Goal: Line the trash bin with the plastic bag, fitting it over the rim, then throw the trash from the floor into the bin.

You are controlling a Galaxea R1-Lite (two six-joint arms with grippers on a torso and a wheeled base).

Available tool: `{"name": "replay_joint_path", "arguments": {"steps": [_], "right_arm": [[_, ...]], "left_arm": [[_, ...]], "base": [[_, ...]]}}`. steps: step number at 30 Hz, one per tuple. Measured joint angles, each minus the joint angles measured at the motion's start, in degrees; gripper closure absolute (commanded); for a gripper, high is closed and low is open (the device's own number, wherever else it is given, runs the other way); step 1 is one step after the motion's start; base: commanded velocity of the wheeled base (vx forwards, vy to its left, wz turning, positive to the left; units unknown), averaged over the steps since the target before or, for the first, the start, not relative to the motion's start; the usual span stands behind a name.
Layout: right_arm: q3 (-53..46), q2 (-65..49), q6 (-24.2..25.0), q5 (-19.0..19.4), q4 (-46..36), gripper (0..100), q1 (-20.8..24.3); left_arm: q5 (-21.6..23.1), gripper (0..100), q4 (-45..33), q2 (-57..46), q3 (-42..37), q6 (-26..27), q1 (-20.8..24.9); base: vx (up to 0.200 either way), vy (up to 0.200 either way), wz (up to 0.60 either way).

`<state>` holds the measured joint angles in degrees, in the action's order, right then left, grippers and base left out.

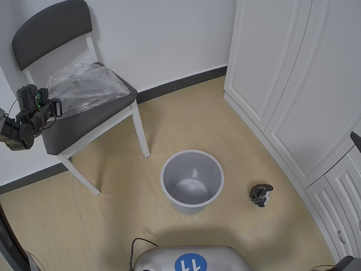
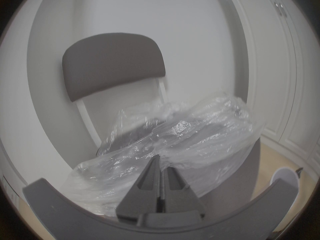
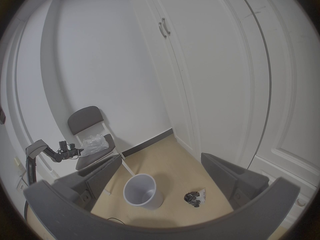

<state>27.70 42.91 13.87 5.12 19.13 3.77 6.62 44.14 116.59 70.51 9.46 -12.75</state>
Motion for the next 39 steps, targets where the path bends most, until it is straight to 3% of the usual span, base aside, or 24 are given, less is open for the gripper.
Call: {"name": "replay_joint_path", "arguments": {"steps": [8,14,20,27,34,39], "right_arm": [[0.2,0.22,0.44,-0.45,0.77,0,1.02],[0.2,1.29,1.45,-5.02,1.65,0,4.69],[-0.02,4.5,4.9,-14.97,5.72,0,13.62],[-1.6,9.73,11.85,-24.82,10.86,0,29.88],[-4.49,15.69,19.57,-28.49,13.76,0,42.75],[-5.68,19.82,21.08,-29.04,14.75,0,47.88]], "left_arm": [[2.33,100,-3.66,-10.25,-0.52,-4.86,3.77],[2.84,100,-5.8,-17.12,-0.56,-9.75,10.93],[1.37,100,-5.88,-20.92,-0.52,-11.8,17.26],[-5.42,100,-5.89,-22.47,1.95,-12.28,25.56],[-9.96,100,-6.31,-22.65,6.08,-12.46,35.24],[-12.8,100,-6.27,-22.69,7.52,-12.43,40.29]], "base": [[0.0,0.0,0.0],[0.0,0.0,0.0],[0.0,0.0,0.0],[0.0,0.0,0.0],[0.0,0.0,0.0],[0.0,0.0,0.0]]}}
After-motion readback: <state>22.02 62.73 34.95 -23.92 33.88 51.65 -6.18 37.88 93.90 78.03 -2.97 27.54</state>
